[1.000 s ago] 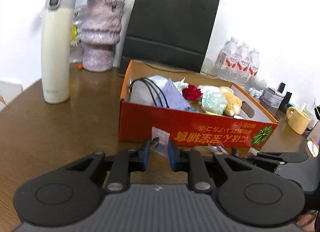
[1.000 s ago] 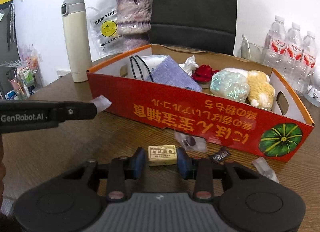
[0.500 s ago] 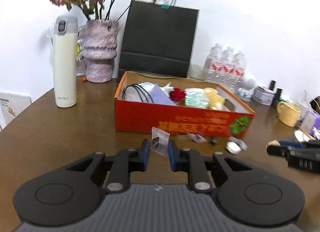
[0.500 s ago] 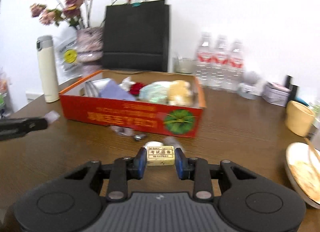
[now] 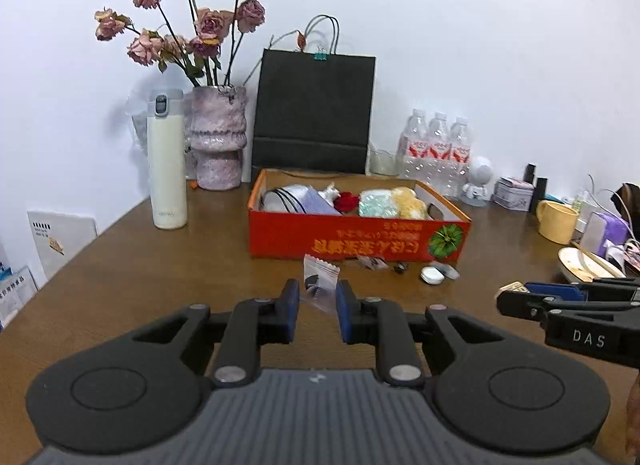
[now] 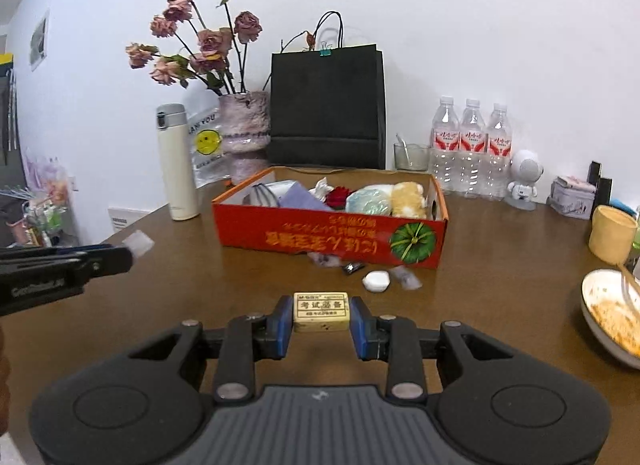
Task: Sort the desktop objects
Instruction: 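Carry packet and label block into the box and open both tools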
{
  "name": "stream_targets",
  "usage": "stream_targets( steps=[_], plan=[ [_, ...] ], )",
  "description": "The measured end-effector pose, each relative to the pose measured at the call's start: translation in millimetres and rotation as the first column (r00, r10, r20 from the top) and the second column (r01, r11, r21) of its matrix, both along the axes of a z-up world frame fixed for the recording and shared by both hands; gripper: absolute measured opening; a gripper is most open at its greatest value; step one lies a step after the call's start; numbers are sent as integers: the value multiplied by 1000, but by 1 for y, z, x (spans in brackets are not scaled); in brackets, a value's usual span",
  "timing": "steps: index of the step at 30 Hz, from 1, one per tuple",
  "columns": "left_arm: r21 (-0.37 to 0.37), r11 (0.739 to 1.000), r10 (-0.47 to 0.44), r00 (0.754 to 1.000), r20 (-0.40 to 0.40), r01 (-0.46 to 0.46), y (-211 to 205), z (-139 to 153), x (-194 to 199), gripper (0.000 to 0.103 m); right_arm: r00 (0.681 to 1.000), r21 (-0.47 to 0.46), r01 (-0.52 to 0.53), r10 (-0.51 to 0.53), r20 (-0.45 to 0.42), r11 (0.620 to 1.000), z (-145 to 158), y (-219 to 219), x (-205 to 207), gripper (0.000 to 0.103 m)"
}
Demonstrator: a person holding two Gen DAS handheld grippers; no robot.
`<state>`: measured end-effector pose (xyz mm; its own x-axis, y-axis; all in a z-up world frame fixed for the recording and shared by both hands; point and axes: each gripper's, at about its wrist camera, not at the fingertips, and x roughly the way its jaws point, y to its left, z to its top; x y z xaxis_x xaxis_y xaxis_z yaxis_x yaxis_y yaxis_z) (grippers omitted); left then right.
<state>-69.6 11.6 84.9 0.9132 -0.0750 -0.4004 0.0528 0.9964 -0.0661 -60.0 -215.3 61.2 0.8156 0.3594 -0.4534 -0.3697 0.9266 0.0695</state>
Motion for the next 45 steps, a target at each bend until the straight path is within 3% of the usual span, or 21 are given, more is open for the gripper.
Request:
stream_targets(
  steps=[6,15,19,24,27,30,32,35,39,42,44,45],
  plan=[
    [5,999,-40,999,11,40,-13,1,-7,20,998,31,-9,7,58,999,5,-4,-21,29],
    [-26,999,-32,999,-4,32,-7,-3,20,20,998,58,22,-26,65,998,4,-11,2,29],
    [-32,998,-50,999,14,51,-4,3,55,20,998,66,22,-26,64,998,11,-8,37,29],
    [-49,994,-93,995,30,94,-1,25,143,21,998,98,-11,5,64,995,34,8,114,29],
    [-54,992,-119,993,-26,117,-7,20,209,21,999,111,-47,45,19,993,41,24,178,29],
    [-36,995,-101,985,-140,97,-12,0,279,21,987,136,-61,79,-137,989,31,45,261,29],
    [-38,998,-64,974,-217,57,-11,-16,317,21,961,128,-10,44,-272,992,15,56,314,29],
    [1,999,-37,963,-266,39,-11,-32,345,22,901,121,30,26,-433,992,-8,70,372,29],
    [-114,993,-45,948,-315,9,8,-40,363,29,858,7,68,-55,-510,998,-33,89,404,30],
    [-126,992,-60,944,-325,20,13,-33,364,38,858,22,73,-52,-511,997,-34,88,404,32],
    [-161,987,-80,945,-317,30,21,-25,361,58,859,51,80,-43,-511,996,-26,82,402,42],
    [-181,983,-93,947,-309,37,25,-20,359,62,858,64,81,-37,-512,995,-21,79,400,45]
  ],
)
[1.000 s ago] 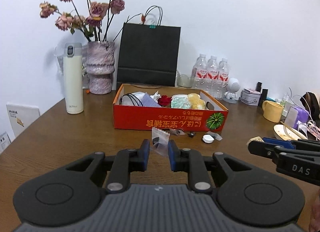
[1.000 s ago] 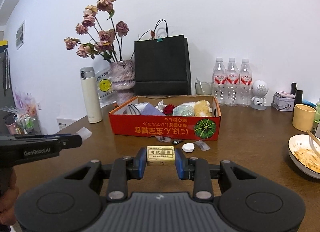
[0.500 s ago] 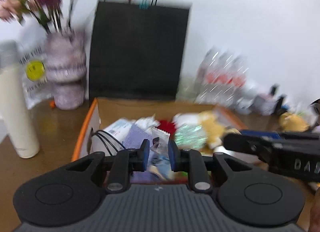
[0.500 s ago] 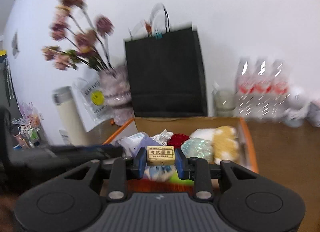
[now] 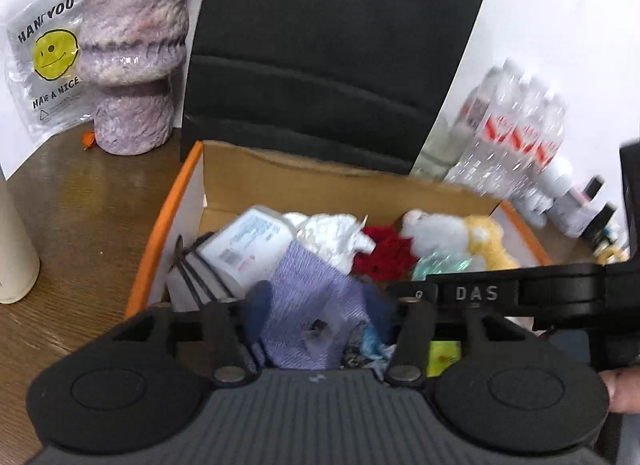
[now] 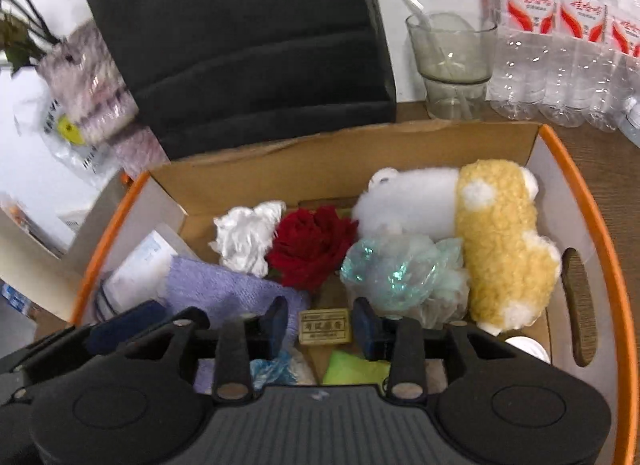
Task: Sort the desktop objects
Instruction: 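Carry packet and label block into the box and open both tools, then withdraw both tools from the box back over the table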
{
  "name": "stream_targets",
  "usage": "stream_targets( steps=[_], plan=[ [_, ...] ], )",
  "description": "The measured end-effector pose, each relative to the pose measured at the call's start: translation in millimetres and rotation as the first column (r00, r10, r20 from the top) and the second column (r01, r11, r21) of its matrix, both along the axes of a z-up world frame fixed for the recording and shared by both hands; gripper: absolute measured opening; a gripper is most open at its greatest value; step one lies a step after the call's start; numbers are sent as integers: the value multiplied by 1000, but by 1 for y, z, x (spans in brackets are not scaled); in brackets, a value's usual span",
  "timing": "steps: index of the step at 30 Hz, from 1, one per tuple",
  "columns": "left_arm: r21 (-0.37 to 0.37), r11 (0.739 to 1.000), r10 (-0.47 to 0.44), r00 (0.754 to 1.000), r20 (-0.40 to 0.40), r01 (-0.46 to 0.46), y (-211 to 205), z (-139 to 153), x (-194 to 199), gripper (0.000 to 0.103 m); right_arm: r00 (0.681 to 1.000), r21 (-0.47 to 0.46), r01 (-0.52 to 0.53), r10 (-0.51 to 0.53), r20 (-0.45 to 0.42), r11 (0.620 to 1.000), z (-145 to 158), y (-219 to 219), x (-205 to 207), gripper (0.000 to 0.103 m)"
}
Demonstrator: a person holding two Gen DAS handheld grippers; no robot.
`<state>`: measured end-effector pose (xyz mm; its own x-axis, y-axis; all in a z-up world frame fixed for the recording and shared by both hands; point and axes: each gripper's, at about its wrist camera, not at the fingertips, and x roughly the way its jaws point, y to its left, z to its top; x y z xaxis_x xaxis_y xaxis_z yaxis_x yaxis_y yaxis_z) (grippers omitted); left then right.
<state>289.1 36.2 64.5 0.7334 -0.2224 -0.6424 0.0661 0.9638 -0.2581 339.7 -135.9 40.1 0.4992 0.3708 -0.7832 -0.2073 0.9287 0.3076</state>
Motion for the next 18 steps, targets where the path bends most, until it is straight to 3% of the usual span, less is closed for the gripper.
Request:
stream_targets(
  steps=[3,6,8,12,18],
  plan=[
    [2,1000,11,999,32,-11,3,20,-11,74,1000,-7,0,0,24,1000,22,-6,-10,50],
    [35,999,-1,998,58,-2,-1,40,-22,87,998,-39,-2,4,59,999,45,-15,-24,63],
    [91,996,15,996,85,-22,-4,57,-32,103,997,-63,10,-5,75,998,61,-22,-32,68],
    [188,979,60,991,122,-82,-3,82,-53,103,993,-102,40,-28,110,994,80,-49,-50,84],
    [188,975,108,993,54,-116,3,98,-71,103,995,-133,74,-64,81,988,88,-82,-77,84]
  ],
)
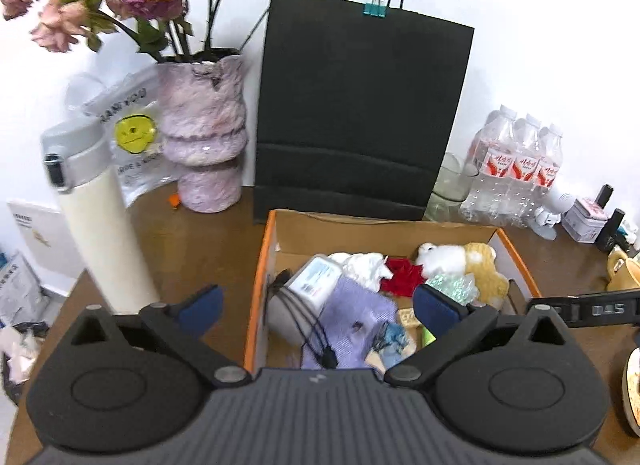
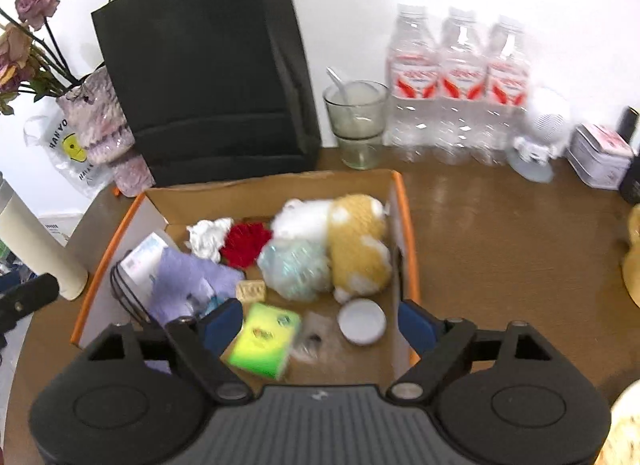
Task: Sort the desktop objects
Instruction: 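Withdraw both tools from the box back over the table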
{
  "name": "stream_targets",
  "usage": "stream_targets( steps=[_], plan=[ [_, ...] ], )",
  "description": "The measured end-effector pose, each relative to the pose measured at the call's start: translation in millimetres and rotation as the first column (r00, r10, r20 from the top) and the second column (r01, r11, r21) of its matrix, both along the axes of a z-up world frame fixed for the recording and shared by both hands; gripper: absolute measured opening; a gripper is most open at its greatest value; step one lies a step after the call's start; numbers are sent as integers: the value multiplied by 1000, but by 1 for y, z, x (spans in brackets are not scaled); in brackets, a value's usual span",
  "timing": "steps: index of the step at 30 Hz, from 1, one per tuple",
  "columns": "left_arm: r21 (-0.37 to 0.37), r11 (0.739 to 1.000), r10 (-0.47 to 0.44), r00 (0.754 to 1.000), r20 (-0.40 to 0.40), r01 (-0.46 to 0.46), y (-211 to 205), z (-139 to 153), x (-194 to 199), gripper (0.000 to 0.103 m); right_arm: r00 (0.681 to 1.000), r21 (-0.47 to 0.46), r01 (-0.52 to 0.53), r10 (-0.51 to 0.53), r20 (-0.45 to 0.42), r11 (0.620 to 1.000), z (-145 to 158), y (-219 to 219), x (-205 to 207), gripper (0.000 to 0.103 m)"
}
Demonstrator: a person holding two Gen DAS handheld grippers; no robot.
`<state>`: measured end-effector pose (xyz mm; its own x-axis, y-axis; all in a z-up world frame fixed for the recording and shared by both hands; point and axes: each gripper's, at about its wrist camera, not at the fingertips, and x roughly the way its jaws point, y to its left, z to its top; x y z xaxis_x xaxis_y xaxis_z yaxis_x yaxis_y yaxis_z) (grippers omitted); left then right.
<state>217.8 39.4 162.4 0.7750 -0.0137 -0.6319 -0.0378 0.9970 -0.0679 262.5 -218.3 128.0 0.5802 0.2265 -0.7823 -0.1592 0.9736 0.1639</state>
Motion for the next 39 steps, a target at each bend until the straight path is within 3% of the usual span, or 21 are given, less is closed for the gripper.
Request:
stream_targets(
  steps=[4,9,12,16,24,27,31,39],
  plan=[
    [79,997,18,1000,4,-18,-6,5,-17,103,1000,0,-5,5,22,1000,8,-8,-20,84],
    [72,997,23,1000,11,-23,-9,3,-35,103,998,31,-14,12,56,999,12,-15,-44,85],
    [86,996,16,997,80,-23,-16,1,-49,103,990,46,-31,24,136,998,12,-14,-64,85],
    [84,996,0,983,184,-15,-23,-11,-74,103,955,45,-64,48,291,997,5,-9,-97,85],
    [92,996,-21,964,264,-4,-34,-28,-109,103,919,10,-79,69,389,997,-12,0,-135,85],
    [68,998,-20,967,255,2,-32,-34,-124,103,914,-6,-66,63,401,998,-21,2,-150,85],
    [79,997,-32,973,227,15,-31,-50,-151,103,927,56,-89,62,371,994,-37,-3,-177,86],
    [71,995,-78,989,129,69,-35,-106,-218,103,936,43,-129,108,334,991,-75,-9,-246,86]
  ],
)
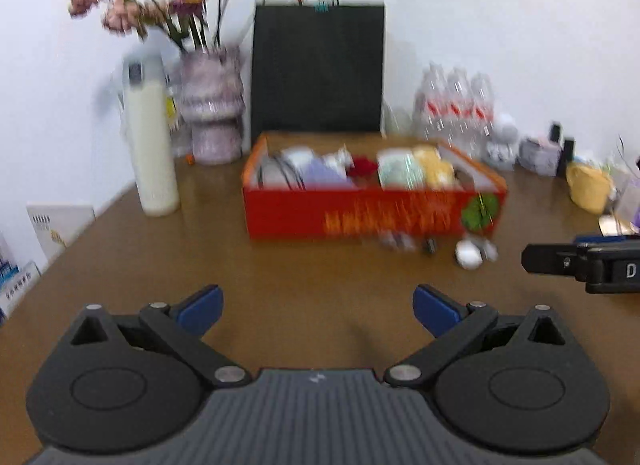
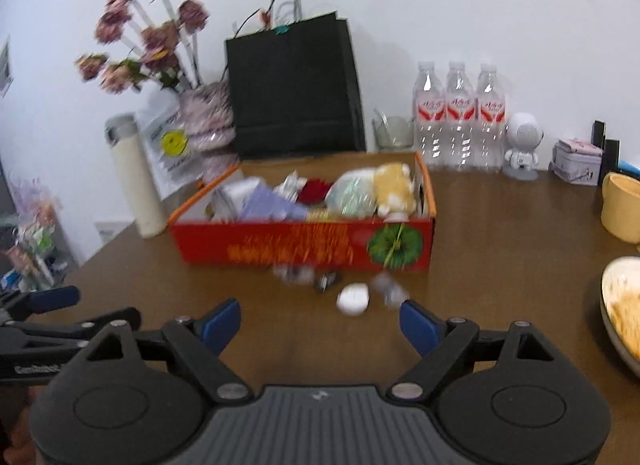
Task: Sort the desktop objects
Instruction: 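Withdraw both tools from the box back over the table, then grasp a small item with left tool while right tool grasps the small clear bag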
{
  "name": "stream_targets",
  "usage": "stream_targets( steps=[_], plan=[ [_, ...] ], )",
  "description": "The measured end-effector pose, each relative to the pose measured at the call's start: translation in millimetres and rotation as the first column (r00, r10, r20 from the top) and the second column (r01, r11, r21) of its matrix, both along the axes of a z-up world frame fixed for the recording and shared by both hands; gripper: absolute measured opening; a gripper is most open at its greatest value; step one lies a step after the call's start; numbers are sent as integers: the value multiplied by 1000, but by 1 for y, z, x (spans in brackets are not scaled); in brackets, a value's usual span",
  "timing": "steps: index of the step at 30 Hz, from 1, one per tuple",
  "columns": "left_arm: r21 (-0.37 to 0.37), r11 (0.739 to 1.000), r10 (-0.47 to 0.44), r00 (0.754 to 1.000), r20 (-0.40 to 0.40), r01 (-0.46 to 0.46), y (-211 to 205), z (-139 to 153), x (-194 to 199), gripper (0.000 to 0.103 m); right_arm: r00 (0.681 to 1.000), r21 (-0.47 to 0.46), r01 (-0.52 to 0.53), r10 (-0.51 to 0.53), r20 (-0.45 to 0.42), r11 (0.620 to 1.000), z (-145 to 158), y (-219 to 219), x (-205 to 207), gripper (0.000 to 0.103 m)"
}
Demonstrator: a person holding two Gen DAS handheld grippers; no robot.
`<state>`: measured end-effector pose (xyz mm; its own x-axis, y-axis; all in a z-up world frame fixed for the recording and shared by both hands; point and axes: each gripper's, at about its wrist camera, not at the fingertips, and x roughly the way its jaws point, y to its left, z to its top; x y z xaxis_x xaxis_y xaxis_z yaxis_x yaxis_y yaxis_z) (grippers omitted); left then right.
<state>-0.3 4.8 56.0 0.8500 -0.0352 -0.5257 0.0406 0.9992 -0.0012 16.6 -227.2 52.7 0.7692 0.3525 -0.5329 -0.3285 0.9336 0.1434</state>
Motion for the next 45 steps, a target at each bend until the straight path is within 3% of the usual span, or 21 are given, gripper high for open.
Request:
stream_targets(
  steps=[8,15,16,18,21,28,30,32,33,38,45],
  plan=[
    [-25,998,-55,998,-44,54,-5,-16,-26,103,997,-16,-61,60,-40,998,-24,-1,-42,79],
    [-73,995,-65,997,-45,61,-2,-18,6,100,999,-49,-49,49,11,998,-18,-3,-24,53],
    [-79,995,-69,996,-50,65,-2,-18,14,97,999,-60,-40,41,7,997,-18,-4,-16,45],
    [-92,993,-77,996,-50,72,-5,-16,30,91,1000,-75,-25,25,-4,997,-18,-5,4,38],
    [-127,985,-124,992,-27,120,-15,-12,66,84,1000,-67,3,-3,-7,998,-19,-7,36,38],
    [-158,979,-148,983,-106,130,-41,-27,150,59,1000,-100,-13,12,-18,995,-27,-5,105,38],
    [-202,972,-144,981,-132,116,-42,-32,165,51,999,-117,-11,8,-31,993,-32,-5,120,38],
    [-252,961,-153,979,-138,114,-39,-35,174,38,999,-119,-5,1,-33,993,-37,-6,130,37],
    [-262,959,-150,979,-136,110,-38,-37,177,36,999,-114,-4,-1,-38,993,-38,-7,134,37],
    [-258,962,-135,978,-158,91,-40,-46,185,15,997,-103,0,-8,-77,995,-52,-12,147,35],
    [-284,954,-147,978,-147,101,-34,-45,177,7,996,-103,4,-14,-93,995,-60,-16,149,28]
  ],
)
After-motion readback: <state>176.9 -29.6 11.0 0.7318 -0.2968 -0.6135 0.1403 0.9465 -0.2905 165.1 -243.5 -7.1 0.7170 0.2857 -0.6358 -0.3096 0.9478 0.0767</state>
